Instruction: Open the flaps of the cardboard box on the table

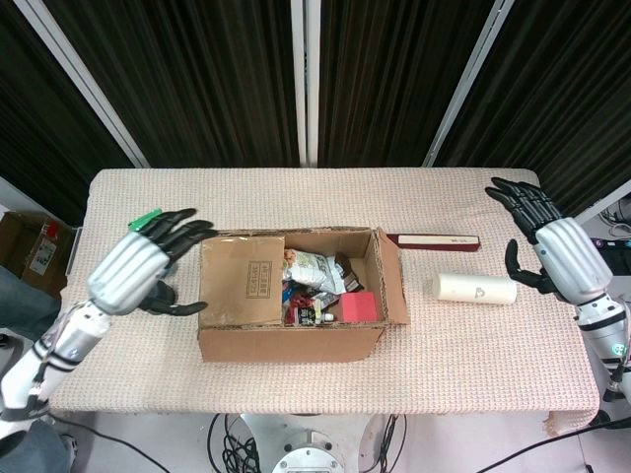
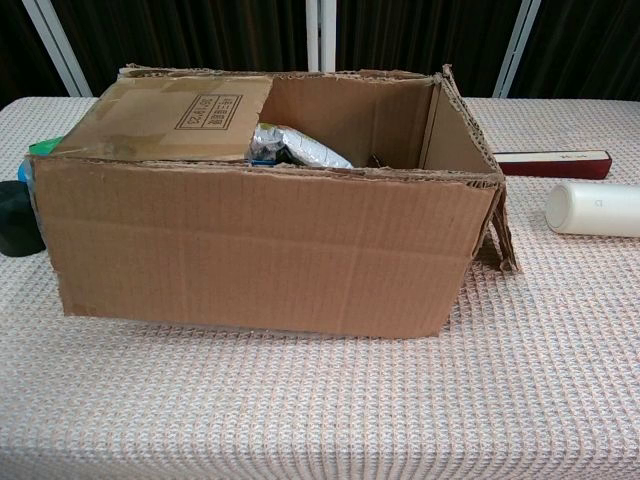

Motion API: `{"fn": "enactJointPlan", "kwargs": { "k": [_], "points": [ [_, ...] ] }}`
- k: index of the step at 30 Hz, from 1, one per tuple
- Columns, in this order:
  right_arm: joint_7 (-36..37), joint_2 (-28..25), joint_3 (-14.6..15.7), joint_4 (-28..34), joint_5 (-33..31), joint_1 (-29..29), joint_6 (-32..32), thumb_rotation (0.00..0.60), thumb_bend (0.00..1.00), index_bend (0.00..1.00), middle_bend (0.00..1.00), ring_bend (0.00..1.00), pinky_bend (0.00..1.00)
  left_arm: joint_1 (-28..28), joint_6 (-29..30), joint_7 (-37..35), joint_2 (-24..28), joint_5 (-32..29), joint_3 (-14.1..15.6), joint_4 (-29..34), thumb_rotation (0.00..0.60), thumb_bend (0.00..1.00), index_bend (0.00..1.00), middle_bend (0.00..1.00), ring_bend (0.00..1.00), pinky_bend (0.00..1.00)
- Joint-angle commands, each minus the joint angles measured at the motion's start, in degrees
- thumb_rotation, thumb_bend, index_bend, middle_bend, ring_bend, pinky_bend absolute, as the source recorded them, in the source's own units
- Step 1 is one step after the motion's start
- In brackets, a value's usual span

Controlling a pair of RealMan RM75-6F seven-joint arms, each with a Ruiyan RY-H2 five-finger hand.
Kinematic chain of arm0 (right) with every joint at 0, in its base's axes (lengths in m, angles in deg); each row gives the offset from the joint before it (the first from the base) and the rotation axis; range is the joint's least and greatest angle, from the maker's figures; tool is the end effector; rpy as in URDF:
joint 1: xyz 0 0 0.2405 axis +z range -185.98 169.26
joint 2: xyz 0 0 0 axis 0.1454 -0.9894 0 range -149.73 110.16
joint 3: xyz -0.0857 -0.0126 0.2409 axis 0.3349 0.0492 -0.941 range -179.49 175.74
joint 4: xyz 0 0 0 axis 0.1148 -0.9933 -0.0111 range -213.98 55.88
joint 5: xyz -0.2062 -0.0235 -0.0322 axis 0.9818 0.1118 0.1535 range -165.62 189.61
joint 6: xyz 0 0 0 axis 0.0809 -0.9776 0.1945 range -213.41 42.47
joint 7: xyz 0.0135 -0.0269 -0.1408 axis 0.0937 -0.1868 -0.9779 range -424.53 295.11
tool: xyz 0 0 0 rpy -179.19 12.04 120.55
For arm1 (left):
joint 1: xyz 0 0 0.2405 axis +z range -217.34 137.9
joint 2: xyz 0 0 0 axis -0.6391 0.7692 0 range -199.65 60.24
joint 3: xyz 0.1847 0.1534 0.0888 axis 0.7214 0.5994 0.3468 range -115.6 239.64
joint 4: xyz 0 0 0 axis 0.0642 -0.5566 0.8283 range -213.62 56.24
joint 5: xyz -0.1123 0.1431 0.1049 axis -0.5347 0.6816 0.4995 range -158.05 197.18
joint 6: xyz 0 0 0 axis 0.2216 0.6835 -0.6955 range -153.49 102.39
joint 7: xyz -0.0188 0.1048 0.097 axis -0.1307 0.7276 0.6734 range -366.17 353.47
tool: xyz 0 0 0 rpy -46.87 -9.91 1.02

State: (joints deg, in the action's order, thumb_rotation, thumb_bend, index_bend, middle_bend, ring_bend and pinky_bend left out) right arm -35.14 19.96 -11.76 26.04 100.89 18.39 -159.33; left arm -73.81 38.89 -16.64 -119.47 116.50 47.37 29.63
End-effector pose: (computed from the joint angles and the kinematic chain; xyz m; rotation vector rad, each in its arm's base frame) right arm -0.1779 -0.2888 0.2520 1.6378 -0.9459 1.3744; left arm -0.1062 0.2999 0.1787 -1.9777 -0.6434 -1.3493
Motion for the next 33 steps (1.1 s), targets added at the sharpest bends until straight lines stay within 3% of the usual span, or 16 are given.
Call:
{"fn": "enactJointPlan", "kwargs": {
  "k": [1, 6, 8, 13, 20, 33],
  "points": [
    [1.9, -1.1, 0.1, -0.4, 0.2, -2.1, -2.4, 0.600, 0.74, 0.00, 0.00, 0.00, 0.00, -13.4, -13.3, -1.5, -4.2, 0.8, -4.1, -1.4, 0.400, 0.14, 0.18, 0.17, 0.09, 0.18],
    [5.7, -2.2, 0.3, -1.8, 0.4, -4.4, -4.8, 0.600, 0.74, 0.00, 0.01, 0.00, 0.00, -21.5, -21.1, -0.7, -11.1, 0.8, -2.7, -6.4, 0.440, 0.12, 0.21, 0.20, 0.09, 0.18],
    [7.2, -2.6, 0.4, -2.4, 0.5, -5.1, -5.6, 0.600, 0.74, 0.00, 0.01, 0.00, 0.00, -23.0, -23.0, -1.5, -12.8, -0.1, -1.9, -7.9, 0.435, 0.04, 0.23, 0.22, 0.09, 0.18],
    [9.9, -3.0, 0.6, -4.4, 0.5, -6.8, -7.2, 0.600, 0.74, 0.00, 0.02, 0.00, 0.00, -25.9, -28.2, -1.7, -14.6, -3.3, 0.4, -10.5, 0.330, 0.00, 0.24, 0.23, 0.08, 0.18],
    [12.8, -2.0, 0.6, -6.7, 0.7, -7.6, -7.4, 0.600, 0.74, 0.00, 0.02, 0.00, 0.00, -28.5, -34.3, -0.2, -14.3, -7.4, 2.8, -11.6, 0.256, 0.00, 0.28, 0.25, 0.07, 0.17],
    [14.8, 0.8, -0.1, -8.6, 1.2, -6.3, -5.9, 0.600, 0.75, 0.00, 0.02, 0.00, 0.00, -28.8, -33.9, 6.7, -14.4, -8.9, 6.1, -12.0, 0.227, 0.00, 0.32, 0.31, 0.07, 0.17]
  ]
}}
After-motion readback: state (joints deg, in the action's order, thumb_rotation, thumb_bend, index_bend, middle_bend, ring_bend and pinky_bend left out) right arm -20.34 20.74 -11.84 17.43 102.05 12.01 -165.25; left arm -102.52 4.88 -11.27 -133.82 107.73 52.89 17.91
